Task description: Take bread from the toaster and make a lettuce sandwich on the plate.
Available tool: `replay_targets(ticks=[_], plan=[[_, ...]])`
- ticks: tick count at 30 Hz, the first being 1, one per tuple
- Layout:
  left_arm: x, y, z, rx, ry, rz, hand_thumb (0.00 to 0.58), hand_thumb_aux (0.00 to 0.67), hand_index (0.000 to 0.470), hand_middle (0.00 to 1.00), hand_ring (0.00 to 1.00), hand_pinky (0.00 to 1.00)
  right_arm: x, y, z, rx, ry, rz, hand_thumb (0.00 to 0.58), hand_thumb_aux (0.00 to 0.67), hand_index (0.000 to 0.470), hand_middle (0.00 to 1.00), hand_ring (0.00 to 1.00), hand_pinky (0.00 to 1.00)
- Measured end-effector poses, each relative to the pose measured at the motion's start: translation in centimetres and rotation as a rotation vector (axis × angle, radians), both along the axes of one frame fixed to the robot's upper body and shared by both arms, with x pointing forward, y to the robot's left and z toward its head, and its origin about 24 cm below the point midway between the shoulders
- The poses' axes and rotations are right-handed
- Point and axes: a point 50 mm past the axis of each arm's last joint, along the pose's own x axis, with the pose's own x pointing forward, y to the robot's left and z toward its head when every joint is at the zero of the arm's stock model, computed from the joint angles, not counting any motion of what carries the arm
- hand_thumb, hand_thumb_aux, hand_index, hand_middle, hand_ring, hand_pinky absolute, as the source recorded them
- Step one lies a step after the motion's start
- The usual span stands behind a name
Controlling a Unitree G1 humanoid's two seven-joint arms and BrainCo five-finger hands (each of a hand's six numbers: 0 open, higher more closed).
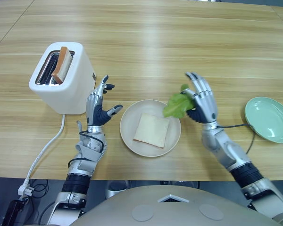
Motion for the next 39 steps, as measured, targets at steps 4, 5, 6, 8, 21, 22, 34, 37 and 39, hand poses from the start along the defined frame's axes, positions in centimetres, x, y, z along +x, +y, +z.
replay_targets(ticks=[4, 5, 6, 8, 21, 22, 34, 37, 39], plan=[[0.4, 0.6, 0.6, 0.006, -0.034, 0.025, 0.0, 0.0, 0.0, 0.33, 0.33, 0.33, -1.0, 2.6, -2.1, 0.009, 0.091, 0.104, 0.58, 0.67, 0.46, 0.0, 0.0, 0.0], [0.6, 0.7, 0.8, 0.005, -0.043, 0.031, 0.0, 0.0, 0.0, 0.34, 0.34, 0.34, -1.3, 3.1, -2.8, 0.006, 0.118, 0.123, 0.58, 0.67, 0.46, 0.0, 0.0, 0.0], [0.7, 0.7, 0.9, 0.006, -0.05, 0.034, 0.0, 0.0, 0.0, 0.33, 0.33, 0.33, -1.5, 3.6, -3.5, 0.001, 0.143, 0.138, 0.58, 0.67, 0.46, 0.0, 0.0, 0.0], [0.9, 0.7, 1.0, 0.004, -0.057, 0.033, 0.0, 0.0, 0.0, 0.34, 0.34, 0.34, -1.7, 4.3, -4.7, -0.017, 0.176, 0.157, 0.58, 0.67, 0.46, 0.0, 0.0, 0.0], [1.4, 2.4, 3.2, 0.068, -0.153, 0.119, 0.0, 0.0, 0.0, 0.33, 0.33, 0.33, -0.6, 2.9, -6.3, -0.191, 0.186, 0.149, 0.0, 0.0, 0.0, 0.0, 0.0, 0.0], [1.3, 2.7, 3.5, 0.076, -0.163, 0.138, 0.0, 0.0, 0.0, 0.32, 0.32, 0.32, -0.5, 2.8, -6.1, -0.195, 0.18, 0.148, 0.0, 0.0, 0.0, 0.0, 0.0, 0.0], [1.5, 8.1, 6.1, 0.248, -0.174, 0.413, 0.0, 0.0, 0.0, 0.25, 0.25, 0.25, -1.8, 1.0, -4.6, -0.301, 0.179, 0.128, 0.0, 0.0, 0.0, 0.0, 0.0, 0.0], [1.9, 9.5, 6.9, 0.291, -0.164, 0.486, 0.0, 0.0, 0.0, 0.21, 0.21, 0.21, -1.5, 0.3, -4.0, -0.336, 0.166, 0.108, 0.0, 0.0, 0.0, 0.0, 0.0, 0.0], [2.4, 10.2, 7.2, 0.319, -0.139, 0.521, 0.0, 0.0, 0.0, 0.1, 0.1, 0.1, -1.6, 0.3, -3.7, -0.342, 0.16, 0.101, 0.0, 0.0, 0.0, 0.0, 0.0, 0.0]])
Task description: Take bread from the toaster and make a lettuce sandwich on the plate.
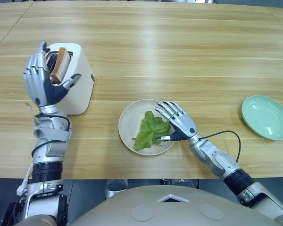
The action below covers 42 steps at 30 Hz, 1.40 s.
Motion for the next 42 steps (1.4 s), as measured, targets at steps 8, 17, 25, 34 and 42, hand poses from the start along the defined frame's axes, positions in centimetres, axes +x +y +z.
replay_targets(ticks=[8, 17, 25, 34, 42], plan=[[2.6, 3.4, 0.5, 0.086, 0.159, 0.118, 0.0, 0.0, 0.0, 0.0, 0.0, 0.0, -0.7, -0.9, 0.2, 0.004, 0.002, -0.035, 0.0, 0.0, 0.0, 0.0, 0.0, 0.0], [3.8, 4.5, -1.4, 0.159, 0.333, 0.143, 0.31, 0.213, 0.146, 0.0, 0.0, 0.0, -0.7, -1.4, 1.1, 0.035, -0.036, -0.066, 0.0, 0.0, 0.0, 0.0, 0.0, 0.0], [2.0, 3.4, -2.1, 0.169, 0.418, 0.067, 0.58, 0.67, 0.46, 0.0, 0.0, 0.0, -0.9, -1.7, 1.0, 0.035, -0.032, -0.077, 0.0, 0.0, 0.0, 0.0, 0.0, 0.0], [1.3, 3.8, -2.1, 0.126, 0.484, 0.057, 0.58, 0.67, 0.46, 0.29, 0.29, 0.29, -0.8, -1.5, 1.3, 0.051, -0.042, -0.064, 0.0, 0.0, 0.0, 0.0, 0.0, 0.0], [2.1, 3.1, -1.9, -0.004, 0.337, 0.028, 0.58, 0.67, 0.46, 1.0, 1.0, 1.0, -0.6, -0.9, 1.9, 0.091, -0.08, -0.063, 0.0, 0.0, 0.0, 0.0, 0.0, 0.0]])
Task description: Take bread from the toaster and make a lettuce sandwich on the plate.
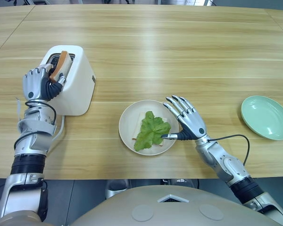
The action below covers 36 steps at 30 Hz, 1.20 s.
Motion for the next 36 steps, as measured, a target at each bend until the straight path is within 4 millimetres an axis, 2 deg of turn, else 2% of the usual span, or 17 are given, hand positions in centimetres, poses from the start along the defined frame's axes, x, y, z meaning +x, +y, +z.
replay_targets(ticks=[3, 6, 9, 13, 16, 18, 19, 20, 24, 27, 31, 36], plan=[[0.9, 0.0, 1.2, -0.075, -0.151, -0.004, 0.58, 0.67, 0.46, 1.0, 1.0, 1.0, 0.1, 0.2, 0.2, 0.021, -0.023, -0.004, 0.0, 0.0, 0.0, 0.0, 0.0, 0.0], [1.8, 0.1, 3.6, -0.123, -0.357, -0.026, 0.58, 0.67, 0.46, 1.0, 1.0, 1.0, 0.3, 0.3, 0.5, 0.04, -0.054, -0.01, 0.0, 0.0, 0.0, 0.0, 0.0, 0.0], [2.0, 0.0, 4.8, -0.146, -0.481, -0.042, 0.58, 0.67, 0.46, 1.0, 1.0, 1.0, 0.5, 0.3, 0.8, 0.055, -0.077, -0.017, 0.0, 0.0, 0.0, 0.0, 0.0, 0.0], [0.8, 0.0, 6.5, -0.179, -0.704, -0.068, 0.58, 0.67, 0.46, 1.0, 1.0, 1.0, 0.8, -0.2, 1.1, 0.072, -0.118, -0.054, 0.0, 0.0, 0.0, 0.0, 0.0, 0.0], [-0.7, -2.6, 8.7, -0.212, -0.837, -0.279, 0.58, 0.67, 0.46, 1.0, 1.0, 1.0, 1.0, -1.2, 1.5, 0.082, -0.156, -0.102, 0.0, 0.0, 0.0, 0.0, 0.0, 0.0], [-1.3, -6.1, 9.1, -0.235, -0.772, -0.533, 0.58, 0.67, 0.46, 1.0, 1.0, 1.0, 1.0, -1.8, 1.9, 0.089, -0.183, -0.124, 0.0, 0.0, 0.0, 0.0, 0.0, 0.0], [-1.5, -8.3, 8.4, -0.268, -0.674, -0.672, 0.58, 0.67, 0.46, 1.0, 1.0, 1.0, 1.0, -2.0, 2.2, 0.096, -0.201, -0.129, 0.0, 0.0, 0.0, 0.0, 0.0, 0.0], [-1.7, -10.6, 6.9, -0.324, -0.539, -0.803, 0.58, 0.67, 0.46, 1.0, 1.0, 1.0, 0.7, -2.2, 2.8, 0.11, -0.23, -0.127, 0.0, 0.0, 0.0, 0.0, 0.0, 0.0], [-2.6, -15.0, 1.8, -0.465, -0.124, -1.056, 0.58, 0.67, 0.46, 1.0, 1.0, 1.0, -0.2, -1.7, 4.8, 0.153, -0.322, -0.038, 0.0, 0.0, 0.0, 0.0, 0.0, 0.0], [-3.1, -16.1, -0.4, -0.523, 0.067, -1.143, 0.58, 0.67, 0.46, 1.0, 1.0, 1.0, -0.9, -1.0, 5.5, 0.173, -0.34, 0.045, 0.0, 0.0, 0.0, 0.0, 0.0, 0.0], [-3.6, -16.9, -3.2, -0.594, 0.28, -1.228, 0.58, 0.67, 0.46, 1.0, 1.0, 1.0, -2.0, 0.3, 4.7, 0.123, -0.296, 0.174, 0.0, 0.0, 0.0, 0.0, 0.0, 0.0], [-3.5, -17.4, -4.9, -0.653, 0.395, -1.26, 0.58, 0.67, 0.46, 1.0, 1.0, 1.0, -2.9, 1.2, 3.9, 0.089, -0.254, 0.259, 0.0, 0.0, 0.0, 0.0, 0.0, 0.0]])
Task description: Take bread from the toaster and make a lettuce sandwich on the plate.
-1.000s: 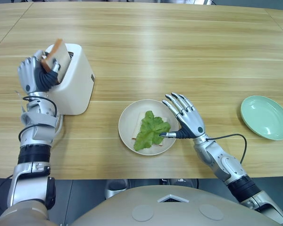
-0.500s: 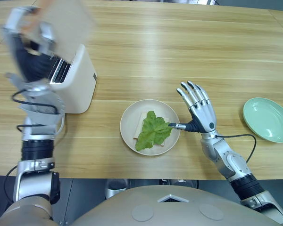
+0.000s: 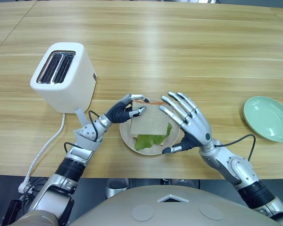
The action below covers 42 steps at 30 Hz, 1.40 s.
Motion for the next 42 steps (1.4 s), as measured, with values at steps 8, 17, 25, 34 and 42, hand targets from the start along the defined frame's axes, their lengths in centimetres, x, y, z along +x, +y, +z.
replay_targets(ticks=[8, 17, 25, 34, 42], plan=[[1.9, -0.8, -3.1, 0.02, 0.135, -0.004, 0.58, 0.67, 0.46, 1.0, 1.0, 1.0, -0.8, 0.8, -2.0, -0.079, 0.129, 0.077, 0.0, 0.0, 0.0, 0.0, 0.0, 0.0], [2.5, -0.6, -6.9, 0.172, 0.223, 0.049, 0.58, 0.67, 0.46, 1.0, 1.0, 1.0, -1.9, 0.3, -4.9, -0.206, 0.34, 0.122, 0.0, 0.0, 0.0, 0.0, 0.0, 0.0], [2.0, -0.8, -8.2, 0.248, 0.223, 0.051, 0.58, 0.67, 0.46, 1.0, 1.0, 1.0, -2.0, 0.5, -7.4, -0.33, 0.613, 0.161, 0.0, 0.0, 0.0, 0.0, 0.0, 0.0], [5.1, 3.3, -3.4, 0.405, -0.27, 0.488, 0.0, 0.0, 0.0, 0.73, 0.73, 0.73, -1.2, 1.0, -7.2, -0.356, 0.671, 0.185, 0.0, 0.0, 0.0, 0.0, 0.0, 0.0], [1.7, 7.3, 6.0, 0.017, -0.666, 0.763, 0.14, 0.087, 0.06, 0.86, 0.86, 0.86, -0.2, 1.9, -4.4, -0.09, 0.418, 0.142, 0.018, 0.011, 0.007, 0.0, 0.0, 0.0]])
